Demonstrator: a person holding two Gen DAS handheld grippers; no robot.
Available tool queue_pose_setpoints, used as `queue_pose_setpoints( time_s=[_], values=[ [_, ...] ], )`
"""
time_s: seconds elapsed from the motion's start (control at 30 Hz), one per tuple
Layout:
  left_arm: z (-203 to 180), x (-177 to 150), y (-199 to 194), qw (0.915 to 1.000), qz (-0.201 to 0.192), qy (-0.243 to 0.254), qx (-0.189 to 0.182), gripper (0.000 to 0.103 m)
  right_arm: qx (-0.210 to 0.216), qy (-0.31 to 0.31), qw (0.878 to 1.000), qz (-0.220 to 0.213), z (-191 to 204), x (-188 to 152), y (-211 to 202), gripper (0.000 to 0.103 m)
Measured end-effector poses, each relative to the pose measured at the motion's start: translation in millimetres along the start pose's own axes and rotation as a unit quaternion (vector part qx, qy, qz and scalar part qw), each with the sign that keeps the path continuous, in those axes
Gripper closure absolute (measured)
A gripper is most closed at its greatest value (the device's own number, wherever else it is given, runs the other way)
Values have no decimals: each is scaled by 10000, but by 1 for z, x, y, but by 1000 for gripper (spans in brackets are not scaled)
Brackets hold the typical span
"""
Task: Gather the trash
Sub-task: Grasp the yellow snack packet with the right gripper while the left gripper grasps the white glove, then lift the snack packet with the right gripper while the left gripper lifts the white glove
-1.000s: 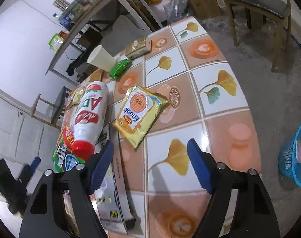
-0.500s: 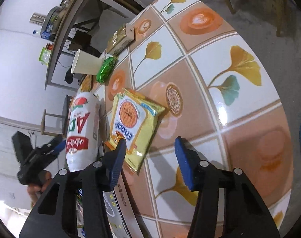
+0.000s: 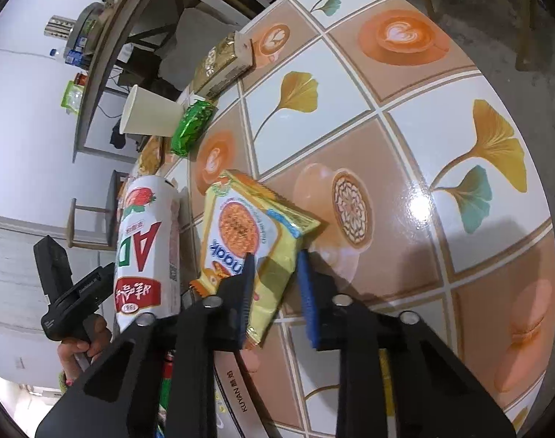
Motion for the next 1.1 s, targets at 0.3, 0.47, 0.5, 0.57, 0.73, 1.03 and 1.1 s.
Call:
queue_pose_setpoints(
  time_s=[0.3,0.47,0.5,0.57,0.73,1.03,1.1],
  values=[
    [-5,3,-2,9998,-143,77,-110,88,38,52,10000,-11,0,3,7,99],
    [-14,7,-16,9985,-419,154,-332,93,112,11,9998,-137,0,2,2,101],
    [-17,9,-20,9977,-519,181,-402,94,125,-14,9997,-189,0,3,-1,101],
    [-23,12,-28,9960,-692,222,-525,94,140,-59,9995,-281,0,2,-8,101],
    [-38,21,-54,9893,-1159,332,-819,95,124,-202,9982,-556,4,6,-29,101],
    [-46,19,-71,9859,-1378,363,-876,95,-719,-1442,9812,-1062,27,22,-38,49],
    [-44,18,-71,9863,-1365,344,-862,95,-1124,-1888,9693,-1106,33,26,-30,48]
  ],
)
Point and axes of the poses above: each gripper's, at about its wrist camera, not at the fingertips, and y roughly the way its jaws point, z to its left, x to its top, the point moved 10 cm from there along y, roughly the way its jaws point, and after that the axes turned 12 degrees about -x, right-handed, at the moved point
